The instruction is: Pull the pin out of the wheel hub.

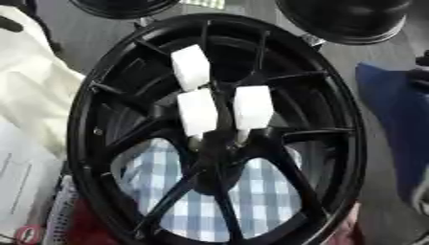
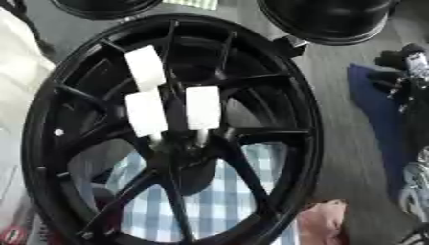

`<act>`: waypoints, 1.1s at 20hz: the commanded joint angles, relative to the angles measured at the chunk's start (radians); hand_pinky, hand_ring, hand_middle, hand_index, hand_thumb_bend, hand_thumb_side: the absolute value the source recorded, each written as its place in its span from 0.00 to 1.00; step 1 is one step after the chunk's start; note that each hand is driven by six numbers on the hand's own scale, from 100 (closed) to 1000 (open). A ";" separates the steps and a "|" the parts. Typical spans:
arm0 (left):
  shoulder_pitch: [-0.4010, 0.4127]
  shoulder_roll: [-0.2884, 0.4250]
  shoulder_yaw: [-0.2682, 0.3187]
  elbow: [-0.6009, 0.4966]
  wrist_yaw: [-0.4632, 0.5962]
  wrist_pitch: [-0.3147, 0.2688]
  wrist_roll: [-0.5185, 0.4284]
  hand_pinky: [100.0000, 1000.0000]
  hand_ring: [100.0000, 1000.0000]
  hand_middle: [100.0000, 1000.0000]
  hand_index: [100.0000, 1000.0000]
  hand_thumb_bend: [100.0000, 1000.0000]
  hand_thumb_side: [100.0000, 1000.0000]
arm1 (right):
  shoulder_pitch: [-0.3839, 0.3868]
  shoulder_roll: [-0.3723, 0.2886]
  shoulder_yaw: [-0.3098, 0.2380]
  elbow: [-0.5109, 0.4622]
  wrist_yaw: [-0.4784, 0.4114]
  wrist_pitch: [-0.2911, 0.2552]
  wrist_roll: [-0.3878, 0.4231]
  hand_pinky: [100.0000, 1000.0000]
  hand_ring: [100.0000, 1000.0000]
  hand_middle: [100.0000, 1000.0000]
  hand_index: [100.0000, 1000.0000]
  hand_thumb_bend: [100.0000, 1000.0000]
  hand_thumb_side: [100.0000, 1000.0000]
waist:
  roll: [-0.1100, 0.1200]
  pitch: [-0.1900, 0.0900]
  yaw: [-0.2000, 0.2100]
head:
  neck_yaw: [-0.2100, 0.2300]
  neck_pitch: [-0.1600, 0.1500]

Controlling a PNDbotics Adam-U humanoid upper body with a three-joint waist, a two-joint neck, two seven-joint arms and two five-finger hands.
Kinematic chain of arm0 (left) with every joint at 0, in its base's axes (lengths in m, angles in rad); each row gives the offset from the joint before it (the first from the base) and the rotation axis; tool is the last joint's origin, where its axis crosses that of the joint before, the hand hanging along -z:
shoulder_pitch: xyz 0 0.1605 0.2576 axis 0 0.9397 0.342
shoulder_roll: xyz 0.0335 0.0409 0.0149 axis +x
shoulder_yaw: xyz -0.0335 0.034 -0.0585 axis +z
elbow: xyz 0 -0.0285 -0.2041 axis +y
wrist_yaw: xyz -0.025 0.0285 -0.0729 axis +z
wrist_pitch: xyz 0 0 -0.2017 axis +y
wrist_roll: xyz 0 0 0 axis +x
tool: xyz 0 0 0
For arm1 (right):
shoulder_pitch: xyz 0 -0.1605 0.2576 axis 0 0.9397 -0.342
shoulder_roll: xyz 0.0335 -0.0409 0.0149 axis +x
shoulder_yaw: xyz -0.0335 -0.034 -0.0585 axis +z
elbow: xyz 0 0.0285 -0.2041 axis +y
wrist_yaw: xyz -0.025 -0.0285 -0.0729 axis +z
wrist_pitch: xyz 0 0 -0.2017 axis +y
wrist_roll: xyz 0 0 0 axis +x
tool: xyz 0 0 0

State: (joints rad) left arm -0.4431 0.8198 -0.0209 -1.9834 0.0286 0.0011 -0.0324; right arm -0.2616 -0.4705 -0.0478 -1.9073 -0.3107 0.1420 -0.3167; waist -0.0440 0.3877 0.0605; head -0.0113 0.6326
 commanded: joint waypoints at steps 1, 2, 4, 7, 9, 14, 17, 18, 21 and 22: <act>-0.027 0.144 -0.035 -0.017 -0.033 -0.012 -0.075 0.66 0.77 0.69 0.74 0.00 0.64 | 0.000 -0.038 0.001 -0.015 0.007 0.004 0.003 0.78 0.68 0.68 0.70 0.00 0.77 | 0.006 -0.033 -0.003 | -0.002 0.003; -0.034 0.168 -0.045 -0.017 -0.045 -0.014 -0.099 0.66 0.77 0.69 0.74 0.00 0.63 | 0.001 -0.039 0.002 -0.015 0.008 0.005 0.005 0.78 0.68 0.68 0.70 0.00 0.77 | 0.007 -0.034 -0.005 | -0.003 0.002; -0.052 0.222 -0.073 -0.017 -0.071 -0.011 -0.155 0.67 0.76 0.69 0.74 0.00 0.58 | 0.002 -0.042 0.006 -0.015 0.008 0.007 0.009 0.78 0.68 0.68 0.70 0.00 0.77 | 0.008 -0.035 -0.009 | -0.006 0.001; -0.099 0.282 -0.112 -0.017 -0.128 -0.023 -0.249 0.68 0.75 0.68 0.75 0.00 0.54 | 0.003 -0.048 0.010 -0.017 0.010 0.009 0.014 0.78 0.68 0.68 0.70 0.00 0.77 | 0.010 -0.039 -0.015 | -0.007 0.002; -0.139 0.303 -0.135 -0.017 -0.164 -0.043 -0.309 0.69 0.75 0.68 0.75 0.00 0.53 | 0.003 -0.052 0.013 -0.019 0.010 0.010 0.017 0.78 0.68 0.68 0.70 0.00 0.77 | 0.012 -0.042 -0.020 | -0.007 0.001; -0.248 0.303 -0.189 -0.003 -0.196 -0.058 -0.463 0.69 0.75 0.65 0.75 0.03 0.56 | 0.004 -0.055 0.019 -0.020 0.011 0.014 0.025 0.78 0.68 0.67 0.70 0.00 0.77 | 0.012 -0.044 -0.026 | -0.006 0.001; -0.292 0.294 -0.232 0.011 -0.168 -0.026 -0.521 0.68 0.76 0.64 0.76 0.03 0.62 | 0.007 -0.055 0.020 -0.019 0.012 0.016 0.026 0.78 0.68 0.67 0.70 0.00 0.78 | 0.011 -0.043 -0.026 | -0.003 0.001; -0.305 0.291 -0.249 0.009 -0.149 -0.006 -0.532 0.68 0.76 0.66 0.77 0.02 0.66 | 0.008 -0.054 0.021 -0.018 0.012 0.017 0.026 0.78 0.68 0.67 0.70 0.00 0.78 | 0.011 -0.042 -0.025 | -0.003 0.002; -0.340 0.279 -0.293 -0.012 -0.077 0.060 -0.559 0.67 0.77 0.69 0.80 0.02 0.72 | 0.008 -0.051 0.024 -0.013 0.011 0.020 0.026 0.78 0.68 0.67 0.70 0.00 0.78 | 0.011 -0.041 -0.023 | 0.000 0.005; -0.353 0.273 -0.305 -0.014 -0.048 0.079 -0.564 0.67 0.77 0.69 0.81 0.02 0.73 | 0.008 -0.050 0.025 -0.012 0.010 0.021 0.027 0.78 0.68 0.67 0.70 0.00 0.78 | 0.012 -0.041 -0.022 | 0.001 0.007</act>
State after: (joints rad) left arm -0.7789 1.0775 -0.3214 -1.9835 -0.0486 0.0574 -0.5877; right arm -0.2484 -0.4958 -0.0193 -1.9074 -0.3031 0.1603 -0.2904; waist -0.0339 0.3747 0.0379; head -0.0121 0.6345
